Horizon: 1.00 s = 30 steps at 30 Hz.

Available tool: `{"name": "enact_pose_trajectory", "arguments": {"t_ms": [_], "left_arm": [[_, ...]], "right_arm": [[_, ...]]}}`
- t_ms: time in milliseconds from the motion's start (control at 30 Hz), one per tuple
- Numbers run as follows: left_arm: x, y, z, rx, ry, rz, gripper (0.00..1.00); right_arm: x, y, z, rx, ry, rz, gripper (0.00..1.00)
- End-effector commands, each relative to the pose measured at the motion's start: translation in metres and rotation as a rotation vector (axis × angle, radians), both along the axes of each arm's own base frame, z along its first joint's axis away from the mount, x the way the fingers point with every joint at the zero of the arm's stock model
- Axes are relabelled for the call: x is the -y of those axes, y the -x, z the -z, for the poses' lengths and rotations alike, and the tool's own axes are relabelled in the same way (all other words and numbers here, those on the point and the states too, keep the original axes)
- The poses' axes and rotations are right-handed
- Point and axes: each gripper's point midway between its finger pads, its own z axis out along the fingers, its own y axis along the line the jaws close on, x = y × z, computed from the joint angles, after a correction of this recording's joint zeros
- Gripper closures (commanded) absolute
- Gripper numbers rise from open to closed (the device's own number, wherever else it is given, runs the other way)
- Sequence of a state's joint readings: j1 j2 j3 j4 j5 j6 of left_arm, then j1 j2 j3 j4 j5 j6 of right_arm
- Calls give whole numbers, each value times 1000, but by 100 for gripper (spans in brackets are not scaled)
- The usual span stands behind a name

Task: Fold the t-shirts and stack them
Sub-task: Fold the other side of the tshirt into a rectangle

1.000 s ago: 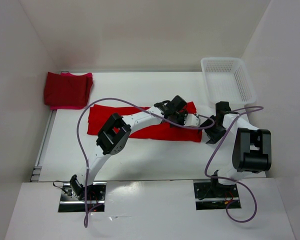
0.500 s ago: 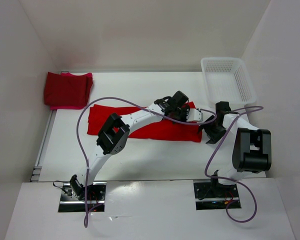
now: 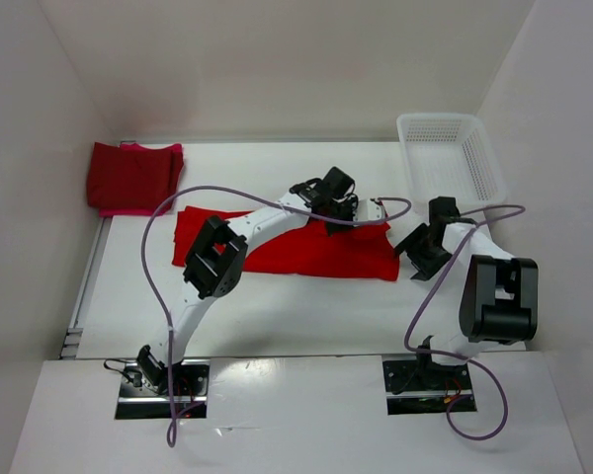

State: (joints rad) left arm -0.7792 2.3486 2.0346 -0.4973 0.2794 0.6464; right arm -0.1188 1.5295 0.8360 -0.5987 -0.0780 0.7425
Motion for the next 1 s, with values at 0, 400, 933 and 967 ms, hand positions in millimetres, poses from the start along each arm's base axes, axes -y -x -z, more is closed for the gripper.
{"name": "enact_pose_trajectory", "arguments": {"t_ms": [0, 400, 933, 967], "left_arm": [[-12, 10, -43, -25, 59, 24, 100], [-22, 30, -38, -73, 62, 42, 100], [-28, 9, -36, -16, 59, -39, 100], [-28, 9, -36, -16, 59, -39, 100]], "right_arm": [[15, -28, -40, 136, 71, -8, 27], [-34, -76, -57, 246, -79, -174, 36], [-60, -108, -27, 229, 1, -316, 30], [-57, -112, -27, 232, 19, -319, 30]]}}
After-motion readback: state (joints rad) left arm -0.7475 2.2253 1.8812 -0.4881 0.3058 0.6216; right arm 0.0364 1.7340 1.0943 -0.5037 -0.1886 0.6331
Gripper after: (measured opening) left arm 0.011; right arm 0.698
